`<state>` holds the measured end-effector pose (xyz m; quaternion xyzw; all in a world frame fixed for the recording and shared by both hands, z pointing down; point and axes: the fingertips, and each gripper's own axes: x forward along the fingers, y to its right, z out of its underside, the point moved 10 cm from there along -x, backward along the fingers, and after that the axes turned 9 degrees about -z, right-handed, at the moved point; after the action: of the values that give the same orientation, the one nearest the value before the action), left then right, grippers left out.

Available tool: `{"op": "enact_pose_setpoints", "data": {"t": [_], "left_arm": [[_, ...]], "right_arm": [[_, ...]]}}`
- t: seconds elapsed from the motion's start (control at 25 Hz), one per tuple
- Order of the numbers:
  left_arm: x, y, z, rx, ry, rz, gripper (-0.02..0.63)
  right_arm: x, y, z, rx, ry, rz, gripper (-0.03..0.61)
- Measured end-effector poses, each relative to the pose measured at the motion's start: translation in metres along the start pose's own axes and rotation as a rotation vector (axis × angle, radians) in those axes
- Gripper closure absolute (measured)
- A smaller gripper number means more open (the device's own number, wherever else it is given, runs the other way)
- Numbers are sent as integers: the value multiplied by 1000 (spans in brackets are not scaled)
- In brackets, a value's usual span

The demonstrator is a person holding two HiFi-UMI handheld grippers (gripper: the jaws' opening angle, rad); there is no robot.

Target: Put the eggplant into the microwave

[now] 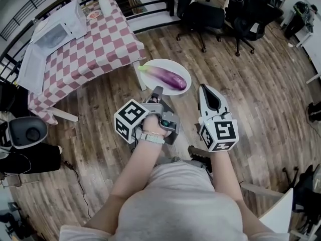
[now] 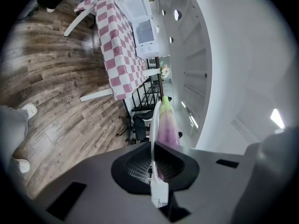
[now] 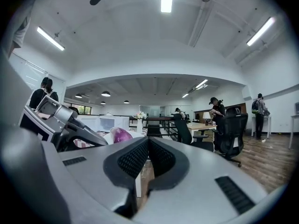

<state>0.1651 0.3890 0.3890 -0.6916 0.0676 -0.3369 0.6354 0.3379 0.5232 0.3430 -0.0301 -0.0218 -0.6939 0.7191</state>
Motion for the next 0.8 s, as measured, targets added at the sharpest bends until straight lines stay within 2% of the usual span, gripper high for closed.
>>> {"op": "enact_pose_setpoints", "data": {"t": [0.28, 0.8], "left_arm": [[18, 4, -46, -23, 5, -11, 595], [32, -4, -160, -46, 43, -38, 594]], "right_arm": [[55, -13, -4, -1, -15, -32, 552], [171, -67, -3, 11, -28, -88, 552]]}}
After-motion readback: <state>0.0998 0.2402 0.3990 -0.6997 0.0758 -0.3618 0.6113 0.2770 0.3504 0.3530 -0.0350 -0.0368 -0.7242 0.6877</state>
